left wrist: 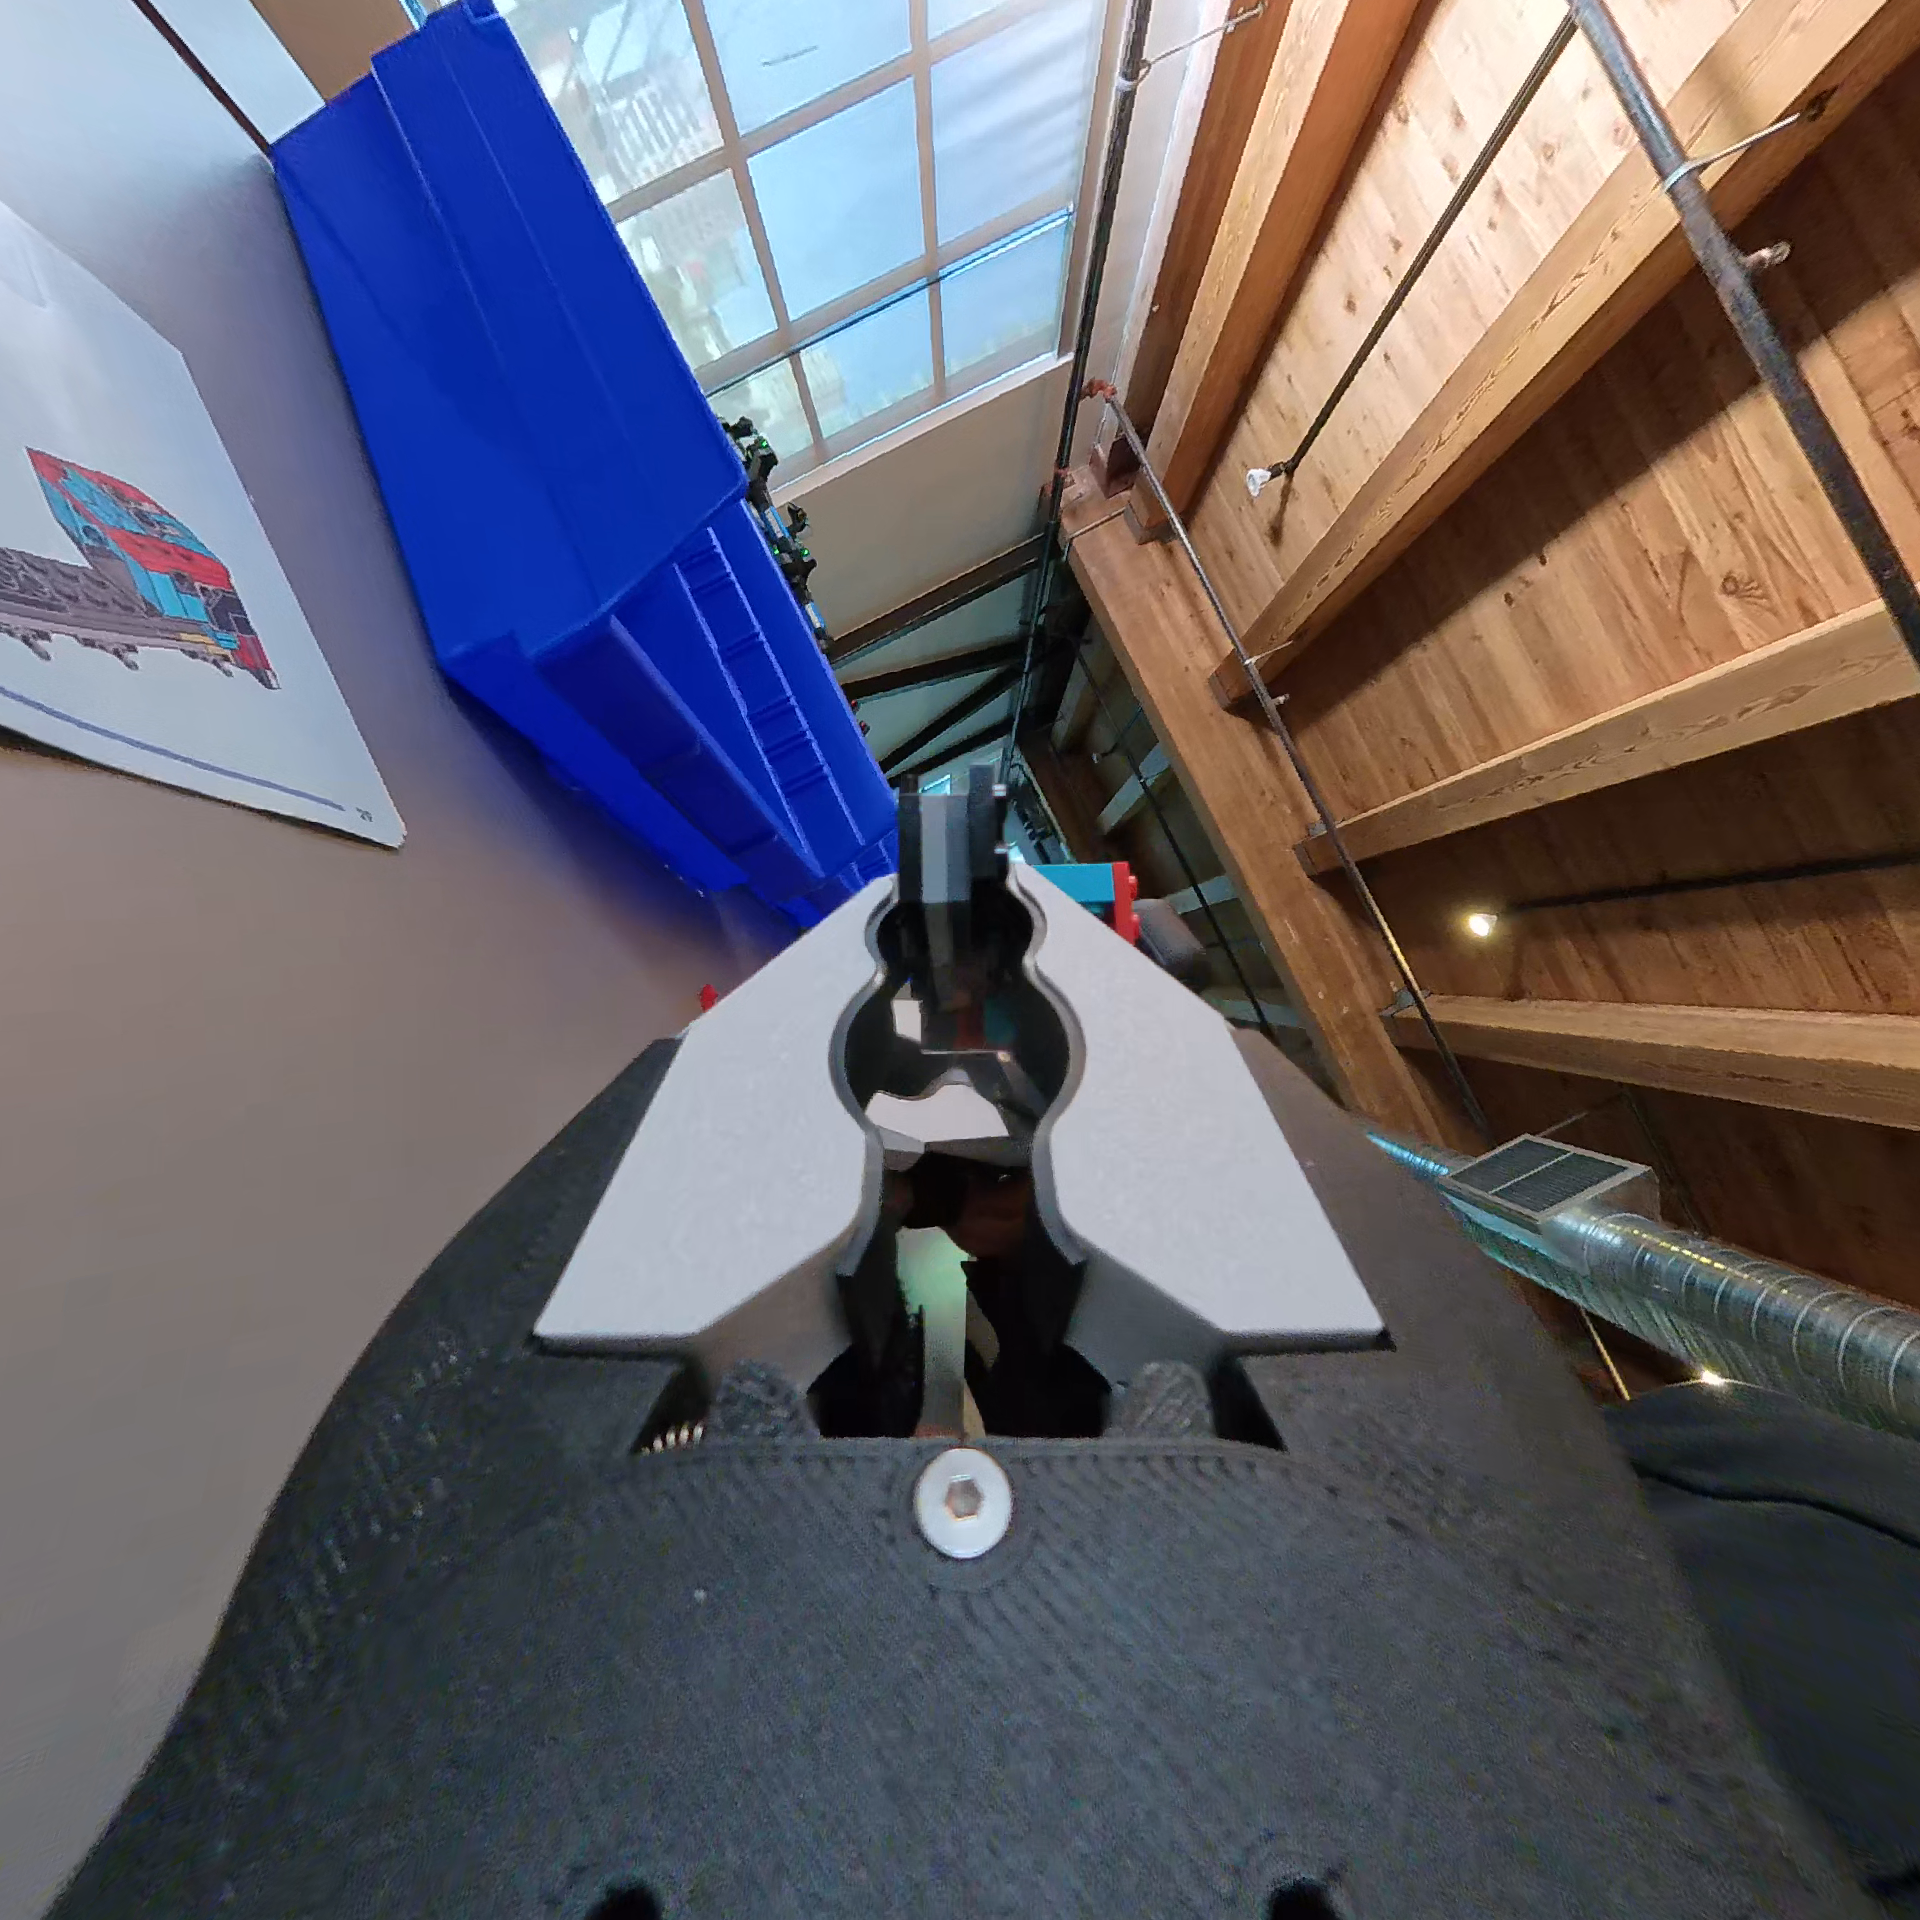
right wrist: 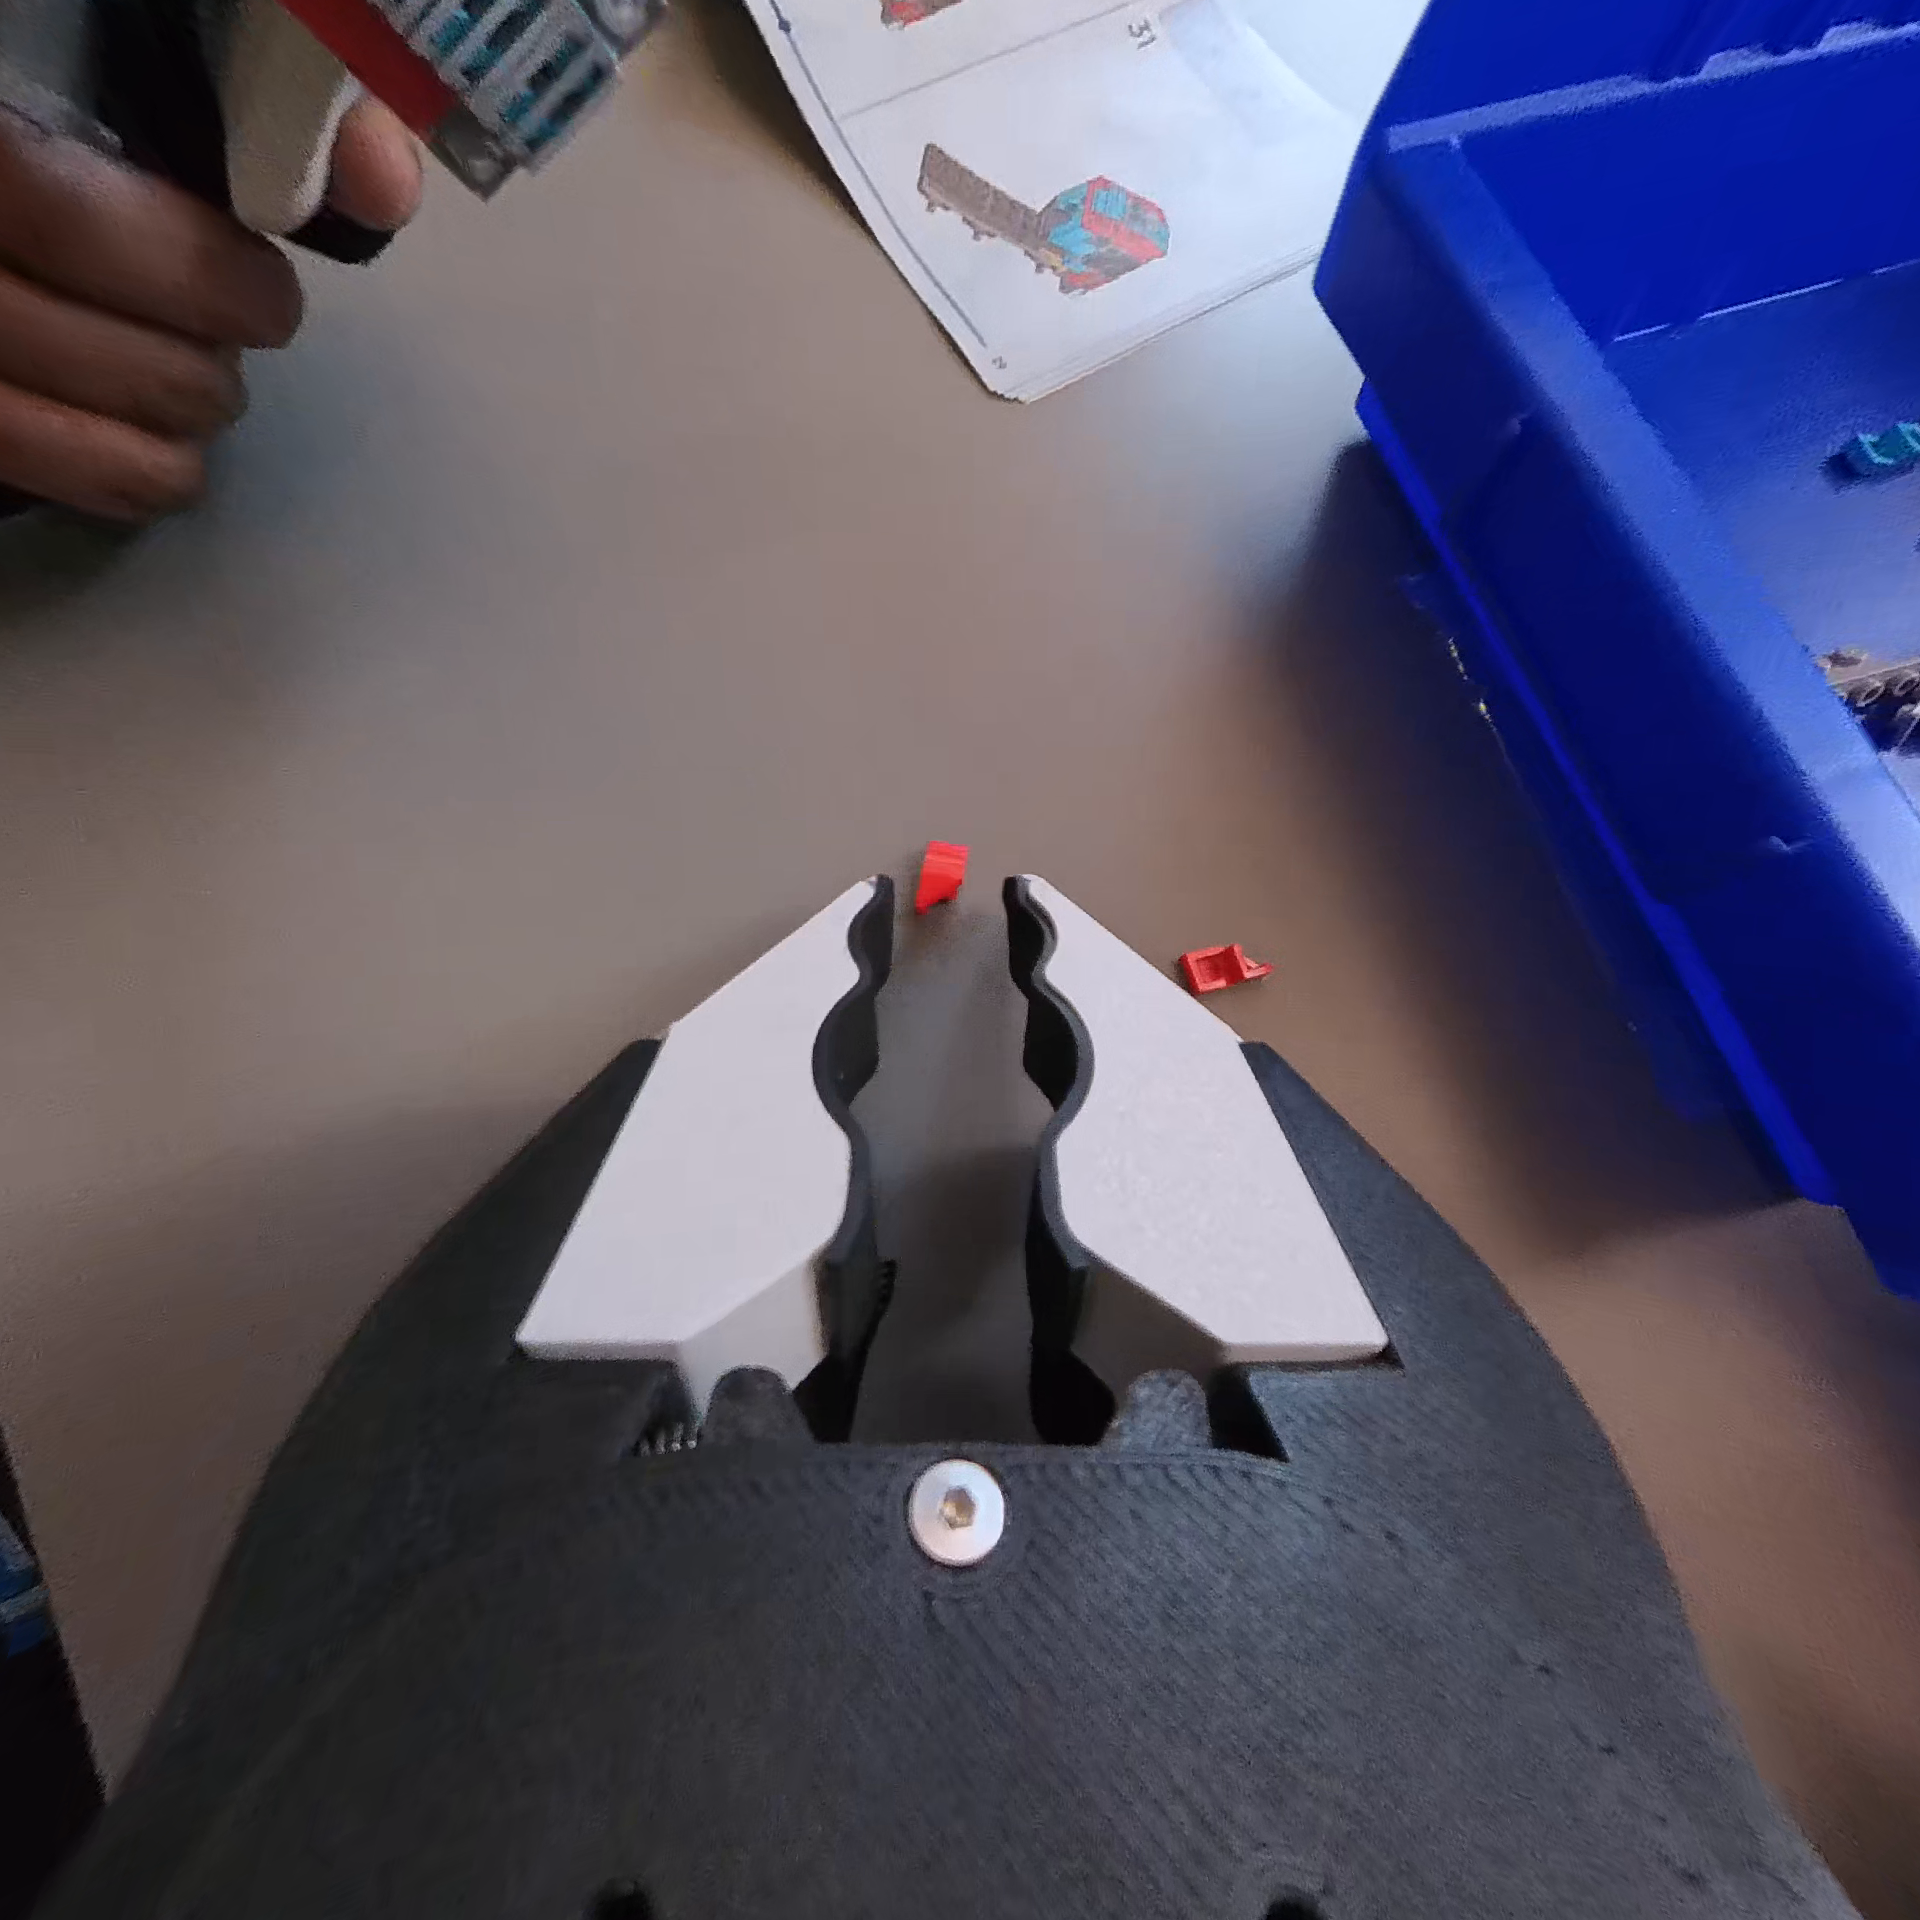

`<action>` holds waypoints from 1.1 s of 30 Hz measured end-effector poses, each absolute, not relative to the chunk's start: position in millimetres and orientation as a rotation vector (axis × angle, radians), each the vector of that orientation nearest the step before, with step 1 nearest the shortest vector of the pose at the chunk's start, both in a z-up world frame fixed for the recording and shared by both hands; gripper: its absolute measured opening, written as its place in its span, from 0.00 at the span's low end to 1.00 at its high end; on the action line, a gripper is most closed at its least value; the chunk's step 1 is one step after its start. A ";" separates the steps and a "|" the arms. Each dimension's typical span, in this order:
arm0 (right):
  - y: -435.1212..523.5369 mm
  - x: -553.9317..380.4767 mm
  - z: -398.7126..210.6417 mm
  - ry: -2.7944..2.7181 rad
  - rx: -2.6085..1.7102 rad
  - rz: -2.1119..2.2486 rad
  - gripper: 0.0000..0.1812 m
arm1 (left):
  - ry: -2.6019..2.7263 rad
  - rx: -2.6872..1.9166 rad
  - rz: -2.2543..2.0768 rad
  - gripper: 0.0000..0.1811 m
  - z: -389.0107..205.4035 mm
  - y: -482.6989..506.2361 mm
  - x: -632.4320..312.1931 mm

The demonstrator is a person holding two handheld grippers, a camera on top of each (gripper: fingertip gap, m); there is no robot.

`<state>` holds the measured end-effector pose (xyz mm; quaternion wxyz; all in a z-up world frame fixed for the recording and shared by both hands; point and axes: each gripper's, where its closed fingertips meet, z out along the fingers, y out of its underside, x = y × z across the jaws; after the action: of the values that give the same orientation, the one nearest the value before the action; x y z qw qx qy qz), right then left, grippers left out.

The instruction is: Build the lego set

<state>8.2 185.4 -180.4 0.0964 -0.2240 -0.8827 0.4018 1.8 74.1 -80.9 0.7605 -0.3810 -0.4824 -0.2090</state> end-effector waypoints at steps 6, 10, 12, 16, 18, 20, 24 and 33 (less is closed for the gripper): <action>182.3 8.0 -185.0 -2.615 -0.616 1.115 0.06 | -1.038 -0.823 -0.492 0.08 -80.5 74.2 4.9; 182.0 6.8 -185.2 -2.617 -0.622 1.114 0.04 | -1.037 -0.807 -0.510 0.08 -80.6 71.6 5.5; 181.1 7.3 -185.2 -2.624 -0.618 1.119 0.04 | -1.035 -0.802 -0.515 0.08 -80.3 70.8 4.7; 173.0 8.0 -177.5 -2.613 -0.618 1.198 0.04 | -1.010 -0.784 -0.545 0.08 -77.7 70.6 4.4; 166.4 6.4 -170.3 -2.600 -0.647 1.274 0.04 | -1.008 -0.766 -0.556 0.08 -77.2 69.1 3.6; 162.5 3.0 -166.7 -2.586 -0.649 1.299 0.04 | -1.010 -0.751 -0.561 0.08 -77.1 67.1 2.7; 160.4 -2.0 -164.8 -2.544 -0.651 1.315 0.04 | -1.021 -0.731 -0.563 0.08 -77.7 64.2 0.8; 150.7 1.2 -144.3 -2.399 -0.676 1.456 0.04 | -1.013 -0.716 -0.590 0.08 -75.6 61.5 2.4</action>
<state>1.2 150.7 -144.3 0.1274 -0.2323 -0.8243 0.5003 2.4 61.5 -75.6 0.7733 -0.3307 -0.4674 -0.2723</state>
